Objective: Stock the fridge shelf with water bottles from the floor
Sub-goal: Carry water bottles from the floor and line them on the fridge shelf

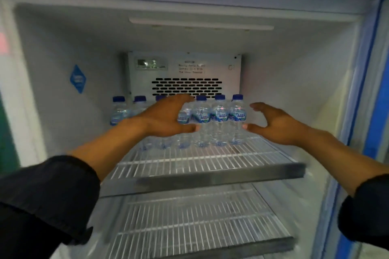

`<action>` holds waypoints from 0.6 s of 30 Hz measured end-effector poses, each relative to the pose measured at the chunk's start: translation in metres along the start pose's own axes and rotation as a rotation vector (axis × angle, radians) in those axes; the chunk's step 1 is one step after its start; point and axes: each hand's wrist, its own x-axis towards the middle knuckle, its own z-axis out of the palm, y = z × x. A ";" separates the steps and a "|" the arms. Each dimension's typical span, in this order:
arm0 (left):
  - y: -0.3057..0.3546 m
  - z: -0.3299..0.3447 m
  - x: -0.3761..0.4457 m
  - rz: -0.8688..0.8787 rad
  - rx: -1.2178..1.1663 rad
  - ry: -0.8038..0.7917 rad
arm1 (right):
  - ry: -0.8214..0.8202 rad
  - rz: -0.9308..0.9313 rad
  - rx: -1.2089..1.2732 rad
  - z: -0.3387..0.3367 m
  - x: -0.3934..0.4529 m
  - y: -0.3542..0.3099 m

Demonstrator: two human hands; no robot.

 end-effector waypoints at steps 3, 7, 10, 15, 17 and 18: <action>0.014 0.001 -0.048 -0.019 0.018 0.037 | 0.030 -0.116 0.009 0.009 -0.019 -0.017; 0.035 -0.001 -0.109 -0.070 0.012 -0.007 | -0.010 -0.259 0.095 0.018 -0.052 -0.041; 0.053 0.000 -0.151 -0.149 0.007 0.005 | -0.045 -0.320 0.145 0.025 -0.084 -0.051; 0.080 0.016 -0.227 -0.231 -0.025 0.061 | -0.089 -0.362 0.198 0.046 -0.149 -0.061; 0.090 0.023 -0.259 -0.276 -0.036 0.074 | -0.107 -0.363 0.232 0.055 -0.175 -0.066; 0.094 0.026 -0.277 -0.300 -0.031 0.068 | -0.118 -0.361 0.249 0.061 -0.187 -0.068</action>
